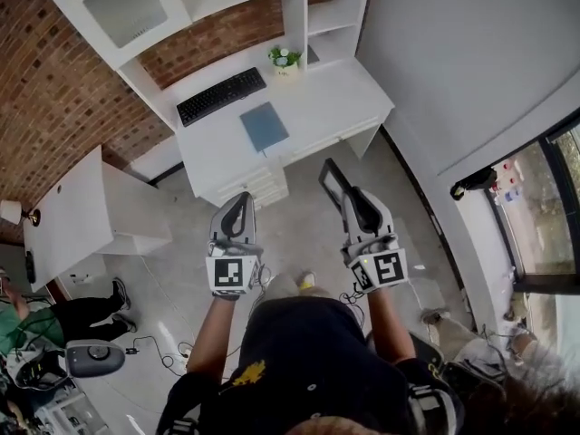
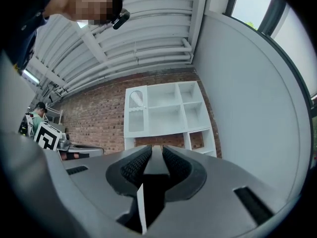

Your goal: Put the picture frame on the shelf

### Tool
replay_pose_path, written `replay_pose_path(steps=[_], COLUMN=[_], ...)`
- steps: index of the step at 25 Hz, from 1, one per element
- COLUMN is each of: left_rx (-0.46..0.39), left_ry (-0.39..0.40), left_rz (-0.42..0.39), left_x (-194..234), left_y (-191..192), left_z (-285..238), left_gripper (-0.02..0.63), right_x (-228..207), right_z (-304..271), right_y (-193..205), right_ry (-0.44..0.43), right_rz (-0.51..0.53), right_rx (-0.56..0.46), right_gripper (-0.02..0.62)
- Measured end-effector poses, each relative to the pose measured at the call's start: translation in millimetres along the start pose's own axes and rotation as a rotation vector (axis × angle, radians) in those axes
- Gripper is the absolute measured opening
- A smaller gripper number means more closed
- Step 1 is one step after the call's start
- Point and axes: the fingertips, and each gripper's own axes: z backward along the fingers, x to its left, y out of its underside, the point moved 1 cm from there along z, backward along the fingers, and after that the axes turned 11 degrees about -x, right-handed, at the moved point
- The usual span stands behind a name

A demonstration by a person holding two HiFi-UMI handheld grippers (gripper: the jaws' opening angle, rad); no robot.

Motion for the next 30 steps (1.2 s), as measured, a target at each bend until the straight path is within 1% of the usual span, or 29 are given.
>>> replay_pose_path(steps=[3,5,9,14,17,20,22,24,27,30], left_rx=[-0.016,-0.013,-0.024,-0.039,-0.033,-0.031,-0.032,-0.038,-0.044,-0.052], left_ry=[-0.022,-0.032,-0.022,-0.025,-0.010,0.016,0.013,0.006,0.039,0.047], left_rz=[0.023,0.024,-0.002,0.022,0.012,-0.003,0.025,0.055,0.026,0.029], left_x=[4,8,16,30,42,55,64,75,90,111], left_y=[-5,-3,7,19,26,30,31,30,32,32], left_z=[-12,-18,-37,-74,-100,-129,-147,-167,-195,-218], left_gripper=[0.017,0.017,0.017,0.017,0.017,0.017,0.017,0.017,0.017,0.017], right_x=[-3,-3,-10,-26,-35,-46,-52,-59,-68,-72], right_z=[-14,-22,-39,-72,-98,-125,-141,-159,-186,-220], right_y=[3,6,13,25,30,33,32,30,31,29], right_ry=[-0.019,-0.030,-0.042,-0.039,-0.046,-0.035,-0.024,-0.020,-0.018,-0.004], right_rz=[-0.007,-0.009,-0.004,-0.004,-0.005,-0.040,-0.067,-0.060,-0.022,-0.047], right_rx=[0.008,0.010,0.005,0.003,0.004,-0.001,-0.007,-0.014,0.003,-0.002], right_gripper=[0.066,0.066,0.066,0.066,0.067,0.066,0.066,0.066,0.067,0.066])
